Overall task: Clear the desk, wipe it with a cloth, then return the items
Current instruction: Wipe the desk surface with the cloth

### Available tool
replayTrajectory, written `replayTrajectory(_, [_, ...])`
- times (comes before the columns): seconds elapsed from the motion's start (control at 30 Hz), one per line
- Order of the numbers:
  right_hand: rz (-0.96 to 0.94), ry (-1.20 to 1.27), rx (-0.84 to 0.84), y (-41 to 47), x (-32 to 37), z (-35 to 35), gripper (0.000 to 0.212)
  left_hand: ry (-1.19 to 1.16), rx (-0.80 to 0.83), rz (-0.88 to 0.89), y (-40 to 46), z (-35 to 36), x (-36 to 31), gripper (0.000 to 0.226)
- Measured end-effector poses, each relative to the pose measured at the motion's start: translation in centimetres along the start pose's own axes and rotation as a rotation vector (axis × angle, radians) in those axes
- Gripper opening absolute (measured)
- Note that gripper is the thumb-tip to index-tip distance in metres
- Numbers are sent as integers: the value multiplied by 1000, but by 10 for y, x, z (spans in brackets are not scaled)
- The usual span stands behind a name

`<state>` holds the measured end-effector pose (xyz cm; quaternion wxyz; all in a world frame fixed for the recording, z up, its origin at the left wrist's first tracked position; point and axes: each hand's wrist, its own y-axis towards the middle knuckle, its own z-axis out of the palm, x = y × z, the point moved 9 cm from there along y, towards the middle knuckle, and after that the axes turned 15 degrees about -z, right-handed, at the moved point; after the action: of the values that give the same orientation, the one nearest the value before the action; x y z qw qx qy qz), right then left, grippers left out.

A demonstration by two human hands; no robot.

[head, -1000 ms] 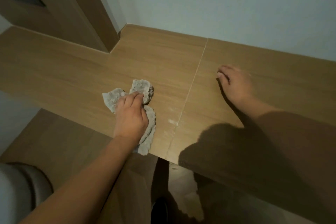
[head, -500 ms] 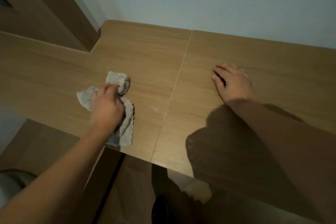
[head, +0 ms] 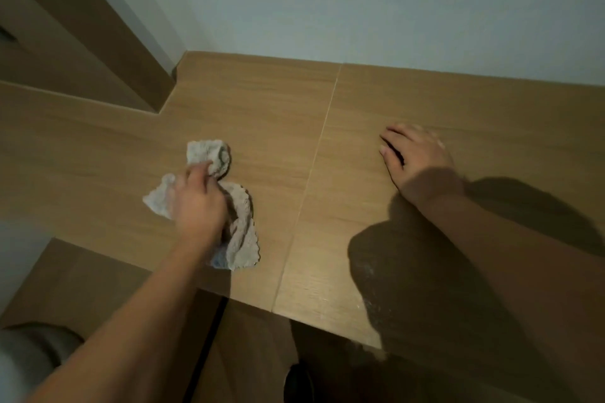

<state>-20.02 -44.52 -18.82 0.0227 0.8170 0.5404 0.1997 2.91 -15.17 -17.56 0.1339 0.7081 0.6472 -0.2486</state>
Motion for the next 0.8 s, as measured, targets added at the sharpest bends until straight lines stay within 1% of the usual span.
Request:
replayTrajectory(0.03, [4,0,-2,0,0,0,44,7,-33,-42,-8,9,-3,42])
replayTrajectory(0.07, [5,-2,-1,1,-1,1,44,26,-32,10,-34,24,-19,41])
replayTrajectory(0.1, [2,-5,-2,1,-1,2,44,47,21,140,-72,45,-41,40])
replayTrajectory(0.17, [-6,-1,-27,-1,-2,0,45,112,217,449,-161,82,-85,42])
replayTrajectory(0.2, [-11,7,-39,-1,-2,-2,46,135,323,573,-195,90,-98,46])
replayTrajectory(0.23, [-12,18,-39,-1,-1,-3,47,135,396,674,-214,91,-104,48])
replayTrajectory(0.27, [-11,23,-31,-1,0,-3,46,87,435,715,-212,81,-104,48])
replayTrajectory(0.3, [-11,23,-22,-1,0,-3,45,25,415,696,-193,65,-100,46])
replayTrajectory(0.33, [-12,21,-17,-1,0,-3,44,-25,333,619,-163,44,-89,42])
replayTrajectory(0.4, [-13,11,-16,-2,1,-3,41,-48,139,305,-74,2,-41,38])
replayTrajectory(0.47, [-14,0,-20,-2,0,-2,36,60,43,-36,-1,-16,7,40])
replayTrajectory(0.5, [-14,-2,-26,-2,-1,-3,35,118,-1,-134,10,-14,14,42])
replayTrajectory(0.53, [-12,2,-31,-2,-2,-3,36,165,-44,-153,1,-2,7,44])
replayTrajectory(0.57, [-8,7,-32,-2,-1,-3,39,190,-60,-96,-21,15,-10,48])
replayTrajectory(0.63, [-8,17,-11,-2,0,0,44,192,10,128,-87,53,-54,55])
replayTrajectory(0.67, [-1,25,-1,-2,-1,0,45,196,83,256,-122,66,-75,53])
replayTrajectory(0.7, [5,34,2,-1,-1,-1,45,203,201,370,-147,78,-86,50])
replayTrajectory(0.73, [15,42,3,0,-1,-3,44,201,308,486,-163,81,-90,49])
replayTrajectory(0.77, [28,45,9,-1,0,-3,40,161,374,586,-163,72,-91,49])
replayTrajectory(0.8, [43,45,7,-3,-1,-3,37,101,367,613,-143,59,-84,48])
